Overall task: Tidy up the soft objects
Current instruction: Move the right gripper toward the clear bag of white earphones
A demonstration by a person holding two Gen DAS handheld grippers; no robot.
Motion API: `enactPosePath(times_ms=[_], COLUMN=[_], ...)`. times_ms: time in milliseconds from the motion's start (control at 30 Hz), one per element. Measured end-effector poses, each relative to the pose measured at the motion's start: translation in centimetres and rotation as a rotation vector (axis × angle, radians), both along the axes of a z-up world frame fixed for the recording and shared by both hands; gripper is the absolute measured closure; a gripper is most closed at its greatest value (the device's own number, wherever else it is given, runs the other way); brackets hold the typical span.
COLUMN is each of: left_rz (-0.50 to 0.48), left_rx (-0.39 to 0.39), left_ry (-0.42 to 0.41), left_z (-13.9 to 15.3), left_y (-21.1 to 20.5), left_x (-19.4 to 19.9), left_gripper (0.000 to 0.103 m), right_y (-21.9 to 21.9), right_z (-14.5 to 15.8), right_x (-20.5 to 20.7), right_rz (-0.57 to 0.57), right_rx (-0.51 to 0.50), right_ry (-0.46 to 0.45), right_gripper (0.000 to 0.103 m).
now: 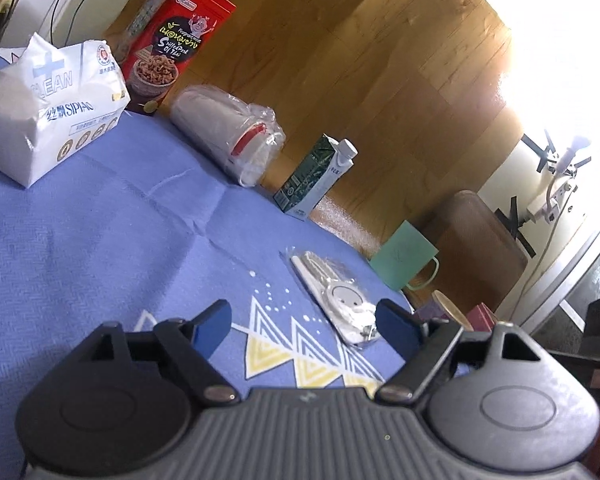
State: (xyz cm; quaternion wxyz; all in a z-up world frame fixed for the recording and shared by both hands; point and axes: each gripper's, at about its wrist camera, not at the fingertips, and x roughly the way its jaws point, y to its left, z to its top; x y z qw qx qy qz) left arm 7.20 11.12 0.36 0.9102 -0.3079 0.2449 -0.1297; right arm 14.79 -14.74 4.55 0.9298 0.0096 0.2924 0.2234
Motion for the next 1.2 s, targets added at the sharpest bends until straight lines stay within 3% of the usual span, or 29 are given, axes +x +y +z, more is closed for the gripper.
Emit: enactPosePath(times_ms=[67,167,400,433,567,600,633,667,833,900,967,1033,1100,1167,1200], left_rz=[0.000,0.007,0.013,0.013,0.018,0.022,0.027,0.032,0.054,0.064,0.083,0.103,0.111,0.112,0.112], left_rx=[0.002,0.004,0.005,0.006,0.002,0.000,-0.003,-0.005,-0.010,-0.009,-0.010,-0.013,-0.018,-0.026,-0.029], left_ry=[-0.003,-0.009,-0.012,-0.013,-0.014,-0.014,-0.015,-0.016,-0.017,-0.023,-0.035,-0.048,-0.049,-0.047,-0.047], left_z=[0.0,0.1,0.1,0.1,0.0,0.0,0.0,-0.1,0.0,0.0,0.1,0.2,0.2,0.1,0.2], left_y=[0.0,0.0,0.0,0.0,0.1,0.2,0.3,0.3,0.6,0.6,0.7,0.9,1.0,1.1,1.2], left_x=[0.0,-0.1,-0.2,-0.2,-0.2,-0.2,-0.2,-0.3,-0.4,-0.5,-0.8,-1.2,-1.2,-1.2,-1.1], left_gripper=[0.021,0.021,0.021,0.021,0.021,0.021,0.021,0.021,0.021,0.020,0.012,0.011,0.011,0.011,0.011], right_y=[-0.3,0.0,2.7,2.9,4.4,4.6,4.8,5.0,5.9,5.5,4.7,3.7,3.2,3.6,4.0], right_z=[0.5,0.2,-2.6,-2.5,-2.5,-2.5,-2.5,-2.6,-3.2,-2.8,-2.0,-0.8,0.2,0.4,0.4], right_x=[-0.1,1.8,5.4,5.5,4.0,3.5,3.0,2.5,-0.5,-0.6,-0.3,0.2,1.1,2.1,2.6], right_rz=[-0.035,-0.072,-0.035,-0.027,0.039,0.066,0.086,0.113,0.188,0.170,0.113,0.032,-0.017,-0.050,-0.053], right_rx=[-0.028,-0.027,-0.093,-0.098,-0.194,-0.203,-0.207,-0.203,-0.226,-0.197,-0.138,-0.060,-0.008,0.011,0.014], right_ry=[-0.055,-0.067,0.092,0.093,0.064,0.058,0.055,0.056,0.008,0.012,-0.001,-0.036,-0.048,-0.043,-0.041], right_gripper=[0.025,0.012,0.009,0.012,0.063,0.068,0.082,0.085,0.085,0.078,0.045,0.030,0.026,0.013,0.012])
